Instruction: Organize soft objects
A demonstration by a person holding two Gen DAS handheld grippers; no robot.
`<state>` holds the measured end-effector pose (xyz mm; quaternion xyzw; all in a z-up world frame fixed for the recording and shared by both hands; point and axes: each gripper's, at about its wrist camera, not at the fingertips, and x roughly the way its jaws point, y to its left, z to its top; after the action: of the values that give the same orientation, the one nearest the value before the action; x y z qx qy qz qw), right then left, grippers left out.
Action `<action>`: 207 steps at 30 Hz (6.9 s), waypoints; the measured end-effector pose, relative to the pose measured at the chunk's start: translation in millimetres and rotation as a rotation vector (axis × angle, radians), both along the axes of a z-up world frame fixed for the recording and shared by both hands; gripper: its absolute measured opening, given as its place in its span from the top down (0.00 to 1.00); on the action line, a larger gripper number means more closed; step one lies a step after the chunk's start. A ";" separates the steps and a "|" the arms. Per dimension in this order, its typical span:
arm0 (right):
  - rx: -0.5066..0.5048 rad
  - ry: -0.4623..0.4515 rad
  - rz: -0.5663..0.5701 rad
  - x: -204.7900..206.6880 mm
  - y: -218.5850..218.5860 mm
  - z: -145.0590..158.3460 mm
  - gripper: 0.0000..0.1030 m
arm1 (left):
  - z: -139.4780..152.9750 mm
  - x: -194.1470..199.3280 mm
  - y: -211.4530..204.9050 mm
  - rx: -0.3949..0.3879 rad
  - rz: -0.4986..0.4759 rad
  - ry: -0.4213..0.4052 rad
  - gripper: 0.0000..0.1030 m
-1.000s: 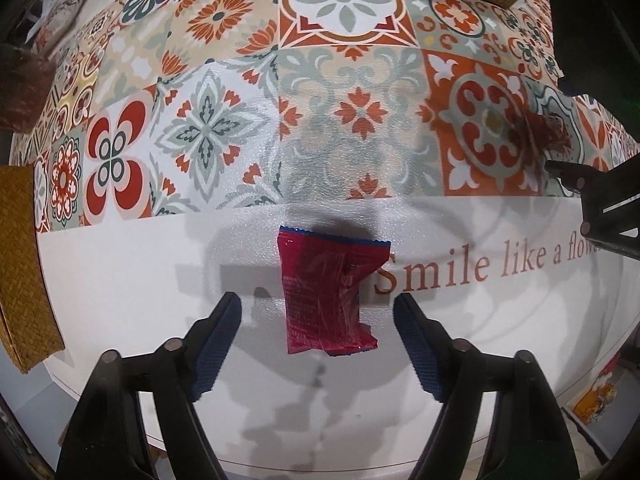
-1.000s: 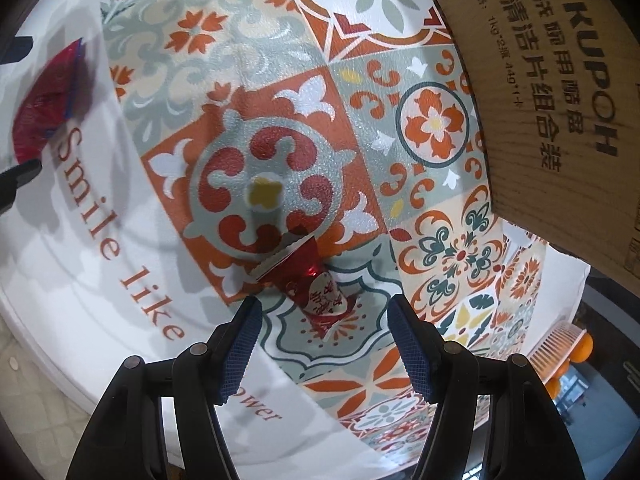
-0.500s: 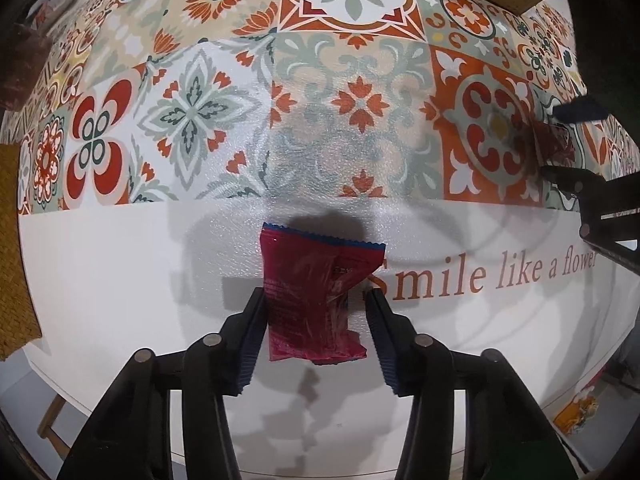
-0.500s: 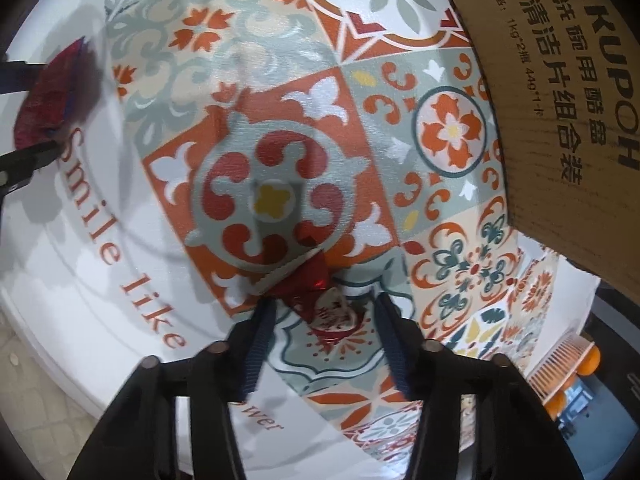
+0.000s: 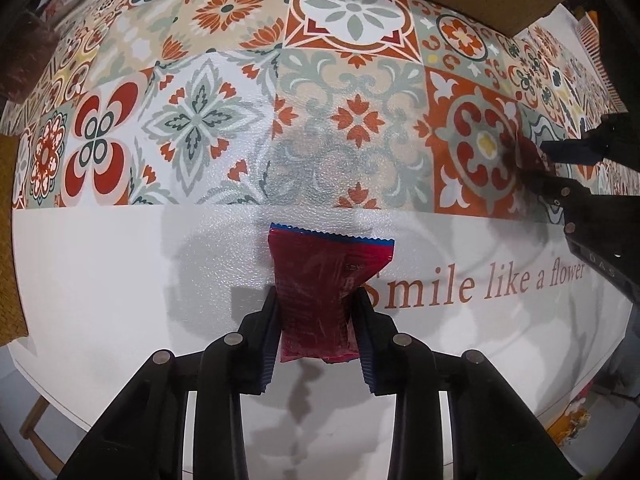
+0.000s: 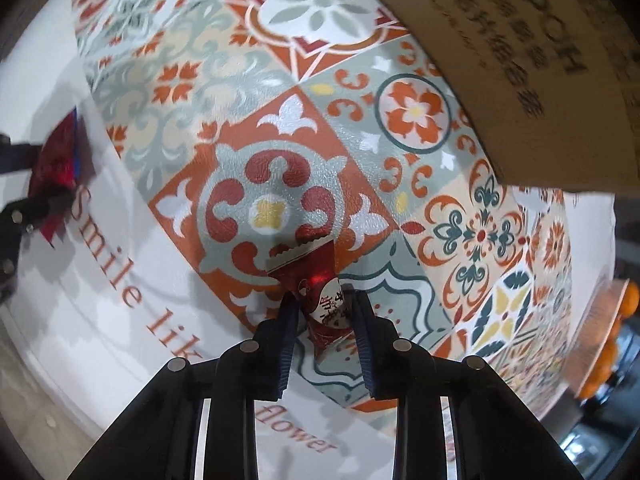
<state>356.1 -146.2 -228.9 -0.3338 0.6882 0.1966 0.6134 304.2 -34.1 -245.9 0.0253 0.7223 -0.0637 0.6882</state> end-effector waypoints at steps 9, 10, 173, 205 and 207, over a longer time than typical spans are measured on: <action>0.105 -0.069 -0.131 -9.1 -27.9 14.9 0.72 | 30.8 -8.2 -16.6 -0.020 -0.017 -0.056 0.68; 0.115 -0.073 -0.142 -10.1 -31.1 16.8 0.72 | 33.1 -8.1 -17.9 -0.021 -0.019 -0.061 0.68; 0.704 -0.793 -0.856 -10.7 -71.2 205.0 0.77 | 226.7 57.8 -27.4 -0.243 -0.202 -0.800 0.69; 0.683 -0.738 -0.853 105.0 -95.5 209.9 0.62 | 226.8 185.0 -58.8 -0.212 -0.195 -0.763 0.51; 0.669 -0.741 -0.865 104.3 -97.1 208.3 0.62 | 228.1 181.5 -56.9 -0.195 -0.200 -0.775 0.48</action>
<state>460.4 -243.2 -20.6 0.1355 0.4056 0.0079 0.9039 485.7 -91.0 -17.9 0.0519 0.3940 -0.1842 0.8990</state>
